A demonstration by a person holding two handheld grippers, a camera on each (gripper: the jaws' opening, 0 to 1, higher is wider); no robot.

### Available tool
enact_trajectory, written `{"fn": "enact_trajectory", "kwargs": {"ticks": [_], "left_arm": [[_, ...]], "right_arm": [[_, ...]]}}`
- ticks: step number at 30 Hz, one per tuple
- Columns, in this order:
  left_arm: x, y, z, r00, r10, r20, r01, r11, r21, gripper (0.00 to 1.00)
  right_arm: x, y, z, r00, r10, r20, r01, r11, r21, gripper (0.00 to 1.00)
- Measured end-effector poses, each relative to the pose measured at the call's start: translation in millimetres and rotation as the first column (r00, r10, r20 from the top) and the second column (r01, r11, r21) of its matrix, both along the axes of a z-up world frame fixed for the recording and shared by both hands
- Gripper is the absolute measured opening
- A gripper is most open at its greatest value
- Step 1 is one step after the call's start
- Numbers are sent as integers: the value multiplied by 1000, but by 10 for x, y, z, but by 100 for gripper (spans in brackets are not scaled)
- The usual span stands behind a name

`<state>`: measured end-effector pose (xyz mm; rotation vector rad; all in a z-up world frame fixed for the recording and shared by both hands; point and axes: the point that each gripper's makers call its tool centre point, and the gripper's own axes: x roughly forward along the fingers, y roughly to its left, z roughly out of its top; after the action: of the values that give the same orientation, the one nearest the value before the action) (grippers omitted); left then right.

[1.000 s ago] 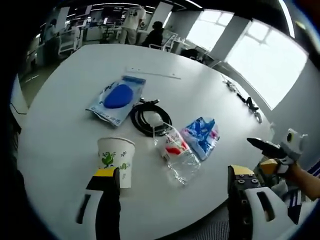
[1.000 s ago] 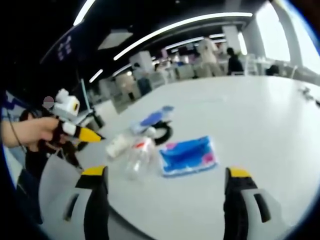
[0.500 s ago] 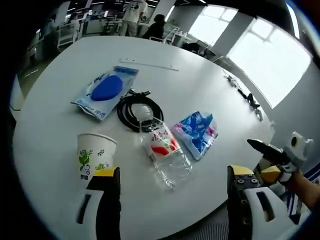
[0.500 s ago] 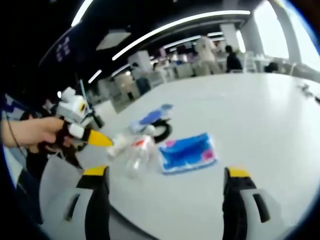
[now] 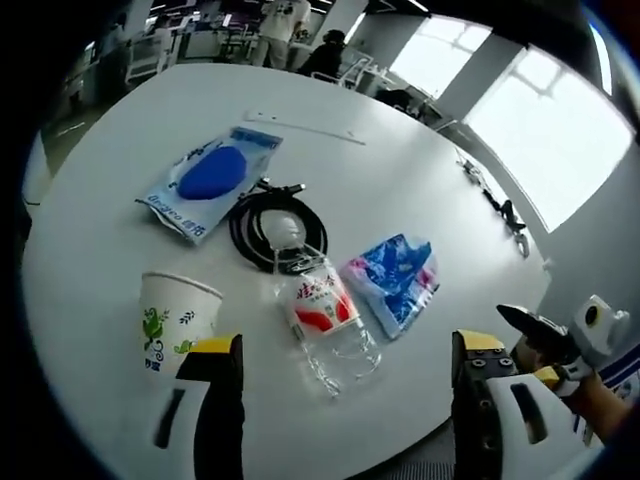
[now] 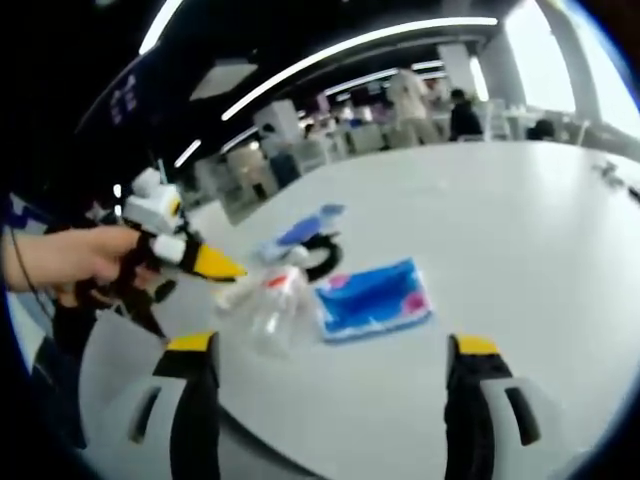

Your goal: Arrange the tabletop items into an orderly group along one side of the table until the central work area is clear of visible clutter.

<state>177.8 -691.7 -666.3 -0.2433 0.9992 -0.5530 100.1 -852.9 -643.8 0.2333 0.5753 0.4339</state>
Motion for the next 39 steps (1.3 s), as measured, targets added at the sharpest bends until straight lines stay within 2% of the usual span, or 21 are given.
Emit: {"fn": "enact_trajectory", "kwargs": {"ticks": [7, 12, 15, 18, 22, 25, 27, 28, 30, 34, 39], "left_arm": [[9, -78, -73, 1000, 0, -21, 0, 1000, 12, 83], [0, -139, -102, 999, -5, -35, 5, 1000, 9, 86], [2, -149, -104, 999, -22, -25, 23, 999, 28, 85], [22, -152, -110, 999, -1, -37, 2, 1000, 11, 85], [52, -163, -157, 998, 12, -57, -11, 1000, 22, 85], [92, -185, -210, 996, 50, -79, -48, 999, 25, 84], [109, -237, -225, 994, 61, -93, -61, 998, 6, 84], [115, -286, -228, 994, 53, -96, -53, 999, -7, 84], [114, -305, -256, 994, 45, -102, -44, 999, 13, 85], [131, -343, -286, 992, 55, -112, -54, 998, 11, 84], [122, -335, -326, 990, 63, -123, -60, 998, 25, 84]], "right_arm": [[-11, 1, -19, 1000, -4, -4, 4, 1000, 11, 93], [-29, -37, -49, 1000, -12, -14, 12, 1000, 13, 91], [-22, -67, -42, 1000, -23, -13, 24, 999, 24, 91], [-9, -80, -39, 999, -31, -13, 32, 999, 29, 91], [3, -73, -46, 999, -29, -17, 30, 999, 35, 90], [12, -62, -44, 999, -29, -15, 30, 999, 45, 89], [14, -58, -47, 1000, -28, -15, 28, 999, 45, 89], [13, -57, -50, 999, -27, -16, 28, 999, 46, 89], [9, -67, -58, 999, -30, -18, 31, 998, 47, 88], [-9, -97, -59, 999, -42, -18, 43, 998, 55, 88], [-33, -142, -82, 998, -54, -23, 55, 997, 61, 88]]}}
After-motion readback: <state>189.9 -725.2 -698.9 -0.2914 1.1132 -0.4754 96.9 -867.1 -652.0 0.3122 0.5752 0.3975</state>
